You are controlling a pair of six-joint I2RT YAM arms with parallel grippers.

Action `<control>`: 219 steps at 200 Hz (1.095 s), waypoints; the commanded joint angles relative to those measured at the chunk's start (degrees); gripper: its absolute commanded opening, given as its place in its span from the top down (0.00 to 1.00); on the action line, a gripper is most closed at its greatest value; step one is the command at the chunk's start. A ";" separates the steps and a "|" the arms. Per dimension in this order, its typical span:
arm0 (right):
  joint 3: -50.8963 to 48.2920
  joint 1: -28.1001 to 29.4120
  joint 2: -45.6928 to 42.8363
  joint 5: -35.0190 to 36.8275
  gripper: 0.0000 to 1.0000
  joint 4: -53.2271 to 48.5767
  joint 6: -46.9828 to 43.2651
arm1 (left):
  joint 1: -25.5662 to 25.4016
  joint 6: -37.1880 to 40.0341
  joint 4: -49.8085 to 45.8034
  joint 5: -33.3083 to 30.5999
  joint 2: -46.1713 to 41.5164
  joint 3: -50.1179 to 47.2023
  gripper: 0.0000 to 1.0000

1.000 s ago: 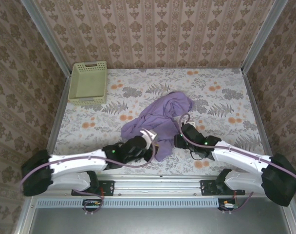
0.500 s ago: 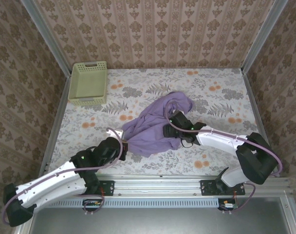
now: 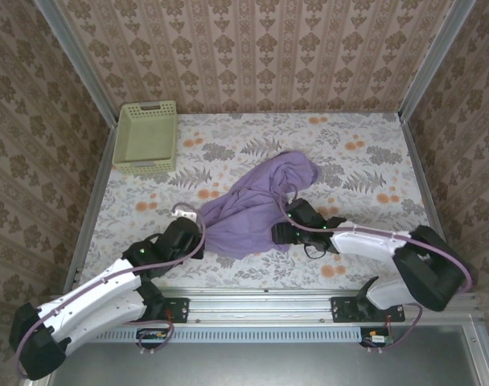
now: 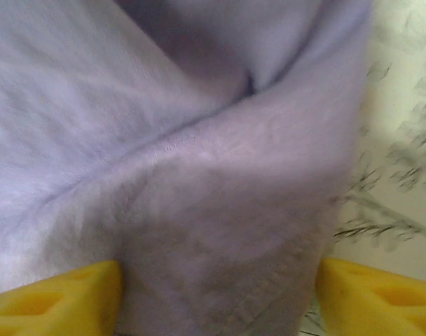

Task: Fold the inside-out t-shirt

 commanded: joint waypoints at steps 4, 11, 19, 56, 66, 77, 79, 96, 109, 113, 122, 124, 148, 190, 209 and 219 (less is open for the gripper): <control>2.36 1.39 1.94 0.64 0.56 -1.86 1.09 | 1.41 1.33 0.21 -0.93 0.62 2.55 1.00; 3.21 1.43 0.52 2.37 0.68 -3.82 0.37 | 2.02 1.78 0.12 -1.30 1.14 3.18 1.00; 4.52 1.43 -1.37 4.84 0.77 -6.84 -0.74 | 2.61 2.63 -0.01 -1.82 1.83 4.41 1.00; 16.09 0.93 -14.50 19.54 0.99 -24.75 -8.80 | 4.02 10.39 0.25 -6.88 5.06 14.36 1.00; 20.03 0.51 -17.34 21.30 1.00 -28.40 -11.38 | 4.29 13.22 0.12 -8.05 6.25 18.61 1.00; 24.99 0.29 -19.76 23.06 1.00 -31.40 -14.22 | 4.35 16.63 -0.01 -9.18 7.54 23.37 1.00; 25.97 0.27 -20.08 23.34 1.00 -31.80 -14.65 | 4.36 17.14 -0.08 -9.26 7.82 24.43 1.00; 34.75 0.12 -21.24 24.86 1.00 -35.63 -18.10 | 4.31 21.66 -0.58 -9.81 9.63 32.14 1.00; 40.90 0.14 -21.57 25.15 1.00 -37.45 -19.84 | 4.22 23.80 -0.44 -9.29 10.01 36.73 1.00; 42.41 0.15 -21.81 25.08 1.00 -37.72 -20.26 | 4.24 24.29 -0.13 -8.94 9.92 37.75 1.00; 44.70 0.07 -22.47 25.16 1.00 -37.52 -21.24 | 4.15 24.94 0.76 -8.51 9.24 38.91 1.00; 45.07 0.11 -22.63 25.20 1.00 -37.41 -21.45 | 4.20 25.02 0.99 -8.46 9.11 39.06 1.00; 45.40 -0.01 -23.70 27.27 1.00 -35.66 -22.66 | 4.13 24.64 2.78 -8.15 7.84 37.60 1.00; 36.31 -4.25 -19.09 25.43 1.00 -32.80 -17.99 | 4.52 22.22 0.04 -10.91 13.45 33.89 1.00; 33.27 -10.57 -15.67 20.79 1.00 -32.81 -13.68 | 4.65 21.85 -2.02 -9.31 18.39 35.59 1.00; 31.43 -14.13 -14.86 17.47 1.00 -31.49 -12.38 | 4.65 21.72 -2.00 -7.41 20.53 36.55 1.00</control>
